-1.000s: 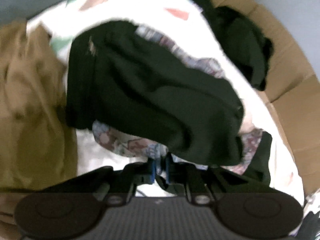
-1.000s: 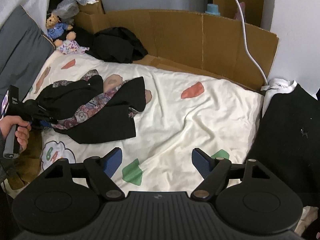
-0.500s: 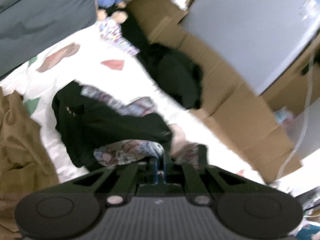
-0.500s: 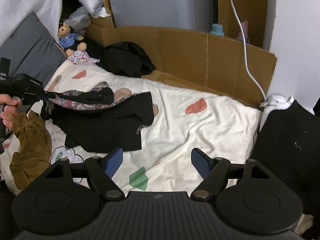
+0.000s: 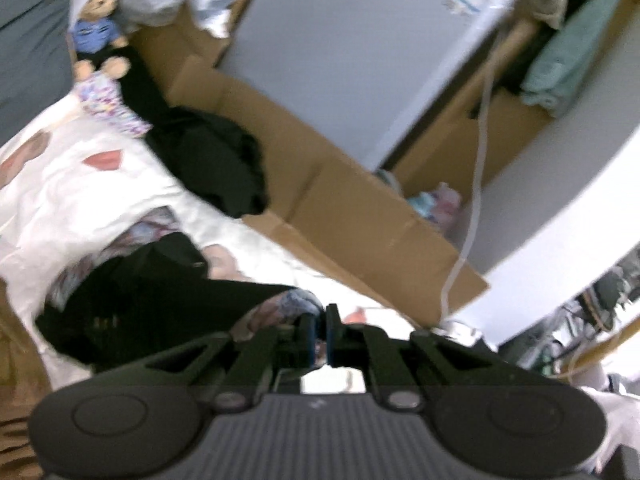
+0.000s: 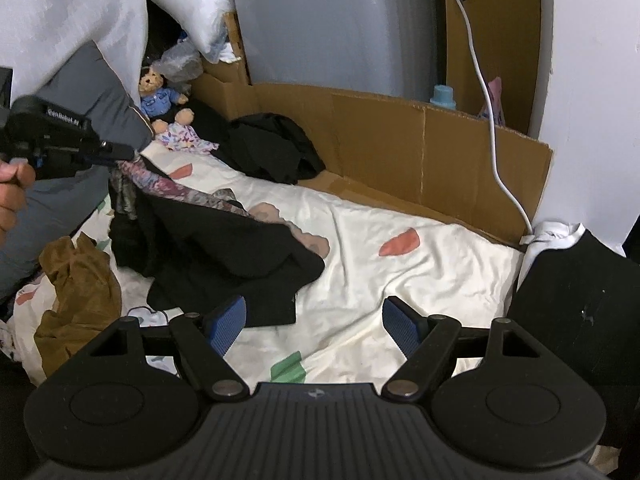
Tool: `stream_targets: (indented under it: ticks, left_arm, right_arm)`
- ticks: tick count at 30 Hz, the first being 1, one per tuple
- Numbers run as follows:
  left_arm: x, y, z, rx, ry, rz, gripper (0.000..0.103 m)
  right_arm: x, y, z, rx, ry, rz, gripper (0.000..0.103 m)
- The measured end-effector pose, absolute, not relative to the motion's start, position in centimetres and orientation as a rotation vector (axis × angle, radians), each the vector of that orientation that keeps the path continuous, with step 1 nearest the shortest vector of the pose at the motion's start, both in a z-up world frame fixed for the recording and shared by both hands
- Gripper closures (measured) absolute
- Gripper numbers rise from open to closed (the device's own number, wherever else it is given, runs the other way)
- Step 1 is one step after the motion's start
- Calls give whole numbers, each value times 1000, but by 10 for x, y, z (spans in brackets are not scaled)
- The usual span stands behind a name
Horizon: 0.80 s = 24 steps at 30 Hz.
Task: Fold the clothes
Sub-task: 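Lift the black garment with the left gripper, hanging it up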
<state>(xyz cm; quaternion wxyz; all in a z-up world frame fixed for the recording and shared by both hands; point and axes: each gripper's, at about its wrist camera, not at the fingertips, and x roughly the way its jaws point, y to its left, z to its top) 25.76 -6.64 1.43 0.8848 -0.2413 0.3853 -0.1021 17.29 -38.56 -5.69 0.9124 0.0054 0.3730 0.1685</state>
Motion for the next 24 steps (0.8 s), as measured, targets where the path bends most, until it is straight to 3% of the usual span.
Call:
stream_targets:
  ticks: [6,22,23,24]
  left_arm:
    - [245,-96,49,-495,767,-340,99]
    - [236,-163,85,-512,748,-577,99]
    - [236,-165,84,-511,749,-582,99]
    - [236,-166,83,-512,750,-584,99]
  right_arm:
    - [169,-385,-50,-6,739,352,14]
    - [170,-393,-41,-23,677,329,14]
    - [171,-397,-41,-11,673,329,17]
    - [172,-401,-41,3,665,344,27]
